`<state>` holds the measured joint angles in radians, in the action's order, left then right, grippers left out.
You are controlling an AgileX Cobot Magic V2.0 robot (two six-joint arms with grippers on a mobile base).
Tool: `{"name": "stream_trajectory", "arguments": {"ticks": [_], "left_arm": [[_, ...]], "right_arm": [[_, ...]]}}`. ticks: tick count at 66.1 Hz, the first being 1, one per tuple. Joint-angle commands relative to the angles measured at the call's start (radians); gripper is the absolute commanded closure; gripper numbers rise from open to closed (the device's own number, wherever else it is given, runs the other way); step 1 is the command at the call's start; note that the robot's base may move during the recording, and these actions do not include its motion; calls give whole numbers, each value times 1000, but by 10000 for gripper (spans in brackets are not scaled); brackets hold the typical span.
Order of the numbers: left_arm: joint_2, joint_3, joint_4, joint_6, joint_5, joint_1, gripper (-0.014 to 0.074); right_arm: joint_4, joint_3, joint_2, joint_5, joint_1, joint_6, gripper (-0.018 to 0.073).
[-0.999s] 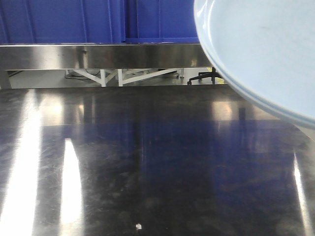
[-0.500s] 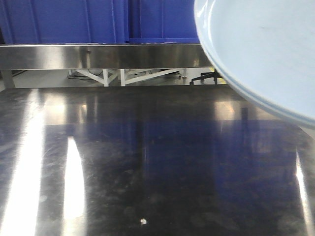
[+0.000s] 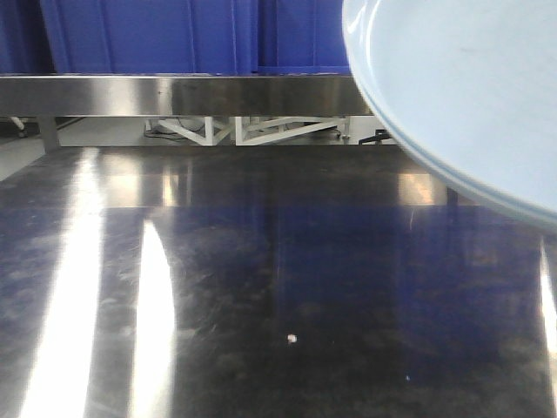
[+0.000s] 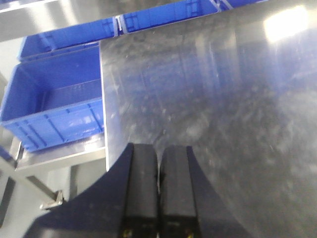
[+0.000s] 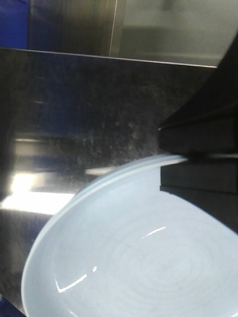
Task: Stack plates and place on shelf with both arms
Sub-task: 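Hold the plates aloft in the right gripper while turning away from the table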
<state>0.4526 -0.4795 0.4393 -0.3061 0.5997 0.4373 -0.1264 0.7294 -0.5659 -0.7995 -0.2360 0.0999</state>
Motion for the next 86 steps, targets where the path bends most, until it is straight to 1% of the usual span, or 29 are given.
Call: {"name": "stream_trajectory", "arguments": {"ticks": [1,86], "left_arm": [[4,-27,11,-4,-76,2,513],[4,-27,11,-4,-76,2,513]], "right_arm": [[-13,28,0,82,5,-6,503],[-13,28,0,72,5,-6,503]]}}
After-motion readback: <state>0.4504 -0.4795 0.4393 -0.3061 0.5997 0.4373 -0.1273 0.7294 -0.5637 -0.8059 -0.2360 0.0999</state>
